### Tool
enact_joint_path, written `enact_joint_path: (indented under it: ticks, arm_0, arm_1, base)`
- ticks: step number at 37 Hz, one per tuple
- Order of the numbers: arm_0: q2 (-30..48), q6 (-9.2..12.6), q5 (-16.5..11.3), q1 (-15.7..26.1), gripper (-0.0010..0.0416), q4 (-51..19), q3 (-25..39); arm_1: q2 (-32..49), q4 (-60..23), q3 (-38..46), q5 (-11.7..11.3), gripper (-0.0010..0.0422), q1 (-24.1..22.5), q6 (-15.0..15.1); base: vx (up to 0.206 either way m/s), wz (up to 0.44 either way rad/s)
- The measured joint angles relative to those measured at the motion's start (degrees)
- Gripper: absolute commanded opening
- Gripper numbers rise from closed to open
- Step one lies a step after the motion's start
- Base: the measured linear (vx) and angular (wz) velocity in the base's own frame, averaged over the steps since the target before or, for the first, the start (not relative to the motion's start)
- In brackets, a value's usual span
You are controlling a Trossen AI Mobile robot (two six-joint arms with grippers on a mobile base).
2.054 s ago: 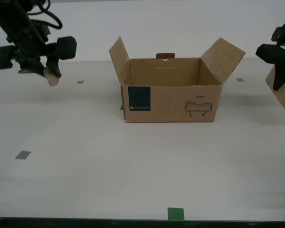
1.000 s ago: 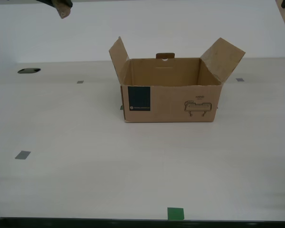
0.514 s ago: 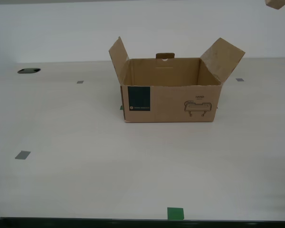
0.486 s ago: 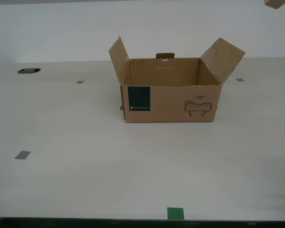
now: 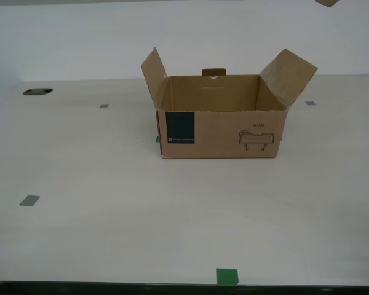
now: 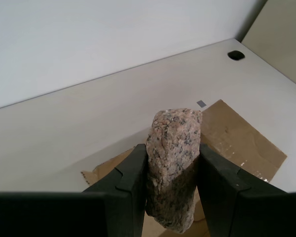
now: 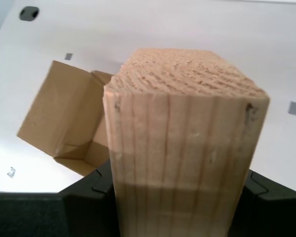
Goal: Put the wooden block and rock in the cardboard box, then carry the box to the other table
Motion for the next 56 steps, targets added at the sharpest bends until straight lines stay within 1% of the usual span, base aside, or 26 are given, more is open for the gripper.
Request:
enact_joint_path:
  ticks: [3, 9, 11, 18, 21, 30, 41, 45, 51, 56]
  arm_0:
    - [0.02, 0.28, 0.00, 1.25, -0.0001, 0.79, 0.00]
    - [0.02, 1.14, 0.00, 3.63, 0.0000, 3.26, 0.00]
    - [0.00, 1.33, 0.00, 4.42, 0.0000, 4.20, 0.00]
    - [0.02, 1.77, -0.02, 6.71, 0.0000, 7.43, -0.79]
    - [0.00, 2.43, -0.02, 7.50, 0.0000, 10.45, -2.64]
    - [0.02, 4.07, -0.02, 8.94, 0.0000, 20.63, -10.64]
    - [0.02, 4.79, -0.02, 10.36, 0.0000, 33.86, -20.11]
    - [0.02, 5.64, -0.04, 10.84, 0.0000, 37.92, -22.99]
    - [0.02, 5.70, -0.04, 11.06, 0.0000, 41.24, -26.23]
    - [0.02, 5.70, -0.04, 11.13, 0.0000, 46.88, -29.86]
  arm_1:
    - [0.02, 0.33, 0.00, 0.00, -0.0001, -0.72, 0.61]
    - [0.02, 0.83, -0.02, -0.02, 0.0000, -1.68, 3.93]
    - [0.02, 1.11, -0.28, -0.02, 0.0000, -1.90, 4.63]
    - [0.00, 4.15, -3.74, -0.02, -0.0001, -2.27, 4.94]
    - [0.04, 5.66, -5.62, -0.02, 0.0000, -2.45, 4.94]
    - [0.02, 16.24, -12.68, 0.00, 0.0000, -2.91, 4.94]
    - [0.68, 24.59, -19.63, 0.00, -0.0001, -2.91, 4.90]
    - [3.15, 25.51, -19.19, -0.02, -0.0001, -3.30, 4.37]
    - [8.48, 25.40, -16.55, -0.02, -0.0001, -4.13, 4.35]
    - [10.54, 26.29, -15.13, 0.02, -0.0001, -4.39, 4.39]
  base:
    - [0.000, 0.000]
    - [0.000, 0.000]
    - [0.000, 0.000]
    - [0.000, 0.000]
    - [0.000, 0.000]
    - [0.000, 0.000]
    - [0.000, 0.000]
    - [0.000, 0.000]
    - [0.000, 0.000]
    - [0.000, 0.000]
